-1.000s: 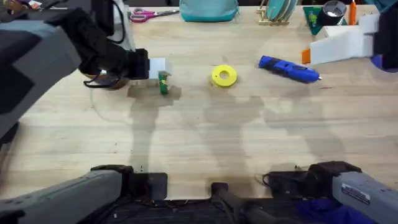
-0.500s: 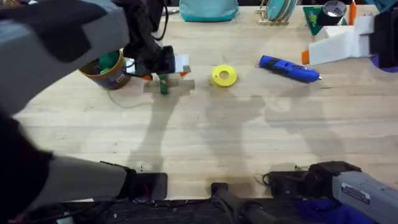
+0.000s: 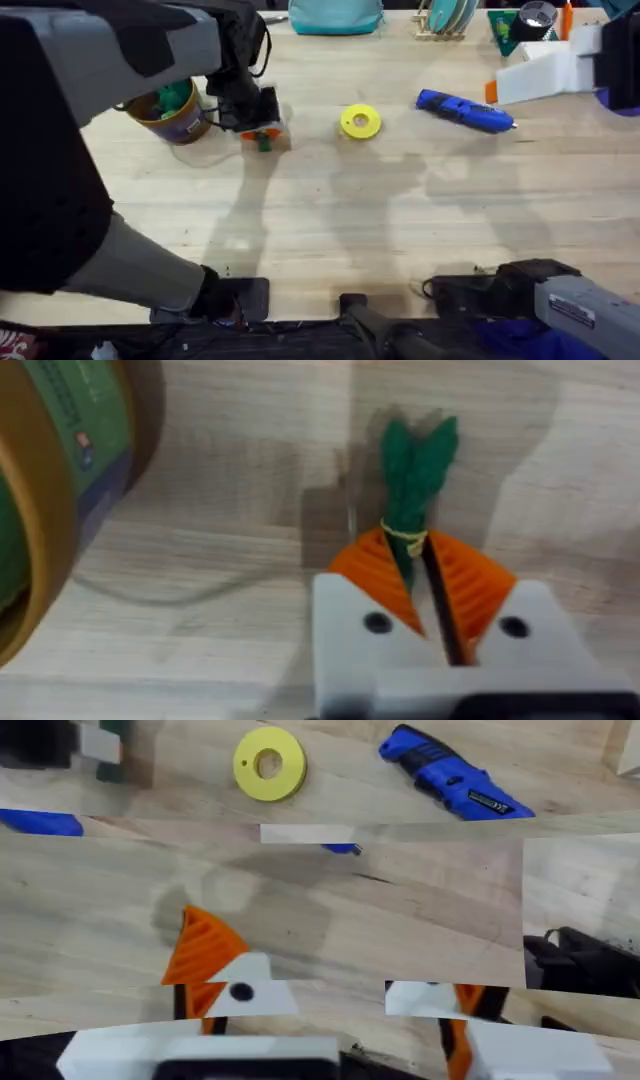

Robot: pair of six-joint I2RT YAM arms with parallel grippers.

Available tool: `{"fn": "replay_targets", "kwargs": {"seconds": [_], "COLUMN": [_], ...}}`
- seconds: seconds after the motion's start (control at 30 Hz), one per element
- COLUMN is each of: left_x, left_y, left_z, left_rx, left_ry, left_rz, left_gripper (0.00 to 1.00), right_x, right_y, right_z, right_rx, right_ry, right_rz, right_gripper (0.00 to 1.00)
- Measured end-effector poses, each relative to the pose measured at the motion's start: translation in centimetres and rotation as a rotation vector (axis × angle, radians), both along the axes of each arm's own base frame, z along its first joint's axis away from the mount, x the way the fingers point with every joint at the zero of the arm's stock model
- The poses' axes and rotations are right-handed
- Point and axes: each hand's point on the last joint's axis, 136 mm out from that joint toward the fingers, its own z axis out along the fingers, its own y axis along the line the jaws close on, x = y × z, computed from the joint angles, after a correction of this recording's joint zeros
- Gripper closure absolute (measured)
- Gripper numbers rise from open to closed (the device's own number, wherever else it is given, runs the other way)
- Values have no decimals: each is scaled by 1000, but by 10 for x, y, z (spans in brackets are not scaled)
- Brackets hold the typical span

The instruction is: Pick up the gripper from the table and insert it into the empty holder that is missing its gripper. Then pick up a screw, insert it into the mounting hole, and use the screwdriver to tighten it. Finally, clean up the table by picking up the vegetable and placing it into the bucket.

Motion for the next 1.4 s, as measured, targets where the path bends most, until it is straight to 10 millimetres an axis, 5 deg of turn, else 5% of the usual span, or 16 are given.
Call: {"fn": "replay_targets", "kwargs": {"seconds": [0.1, 0.73, 0.87, 1.07, 1.2, 1.4], "left_x": [2, 3, 9, 11, -7, -42], "left_y": [-1, -1, -3, 2, 24, 59], "left_z": [1, 14, 44, 127, 173, 208], "left_rx": [-3, -3, -11, -46, -53, -28], "left_ry": [-4, 11, -32, -215, -317, -396], "left_rz": [1, 0, -7, 6, 50, 116], "left_gripper": [977, 978, 978, 978, 978, 978], "right_x": [0, 0, 0, 0, 0, 0], "right_y": [0, 0, 0, 0, 0, 0], "right_z": [0, 0, 0, 0, 0, 0], "right_rx": [0, 0, 0, -1, 0, 0], "right_ry": [0, 0, 0, 0, 0, 0], "right_rz": [0, 0, 0, 0, 0, 0], "right_gripper": [4, 5, 4, 4, 4, 4]}}
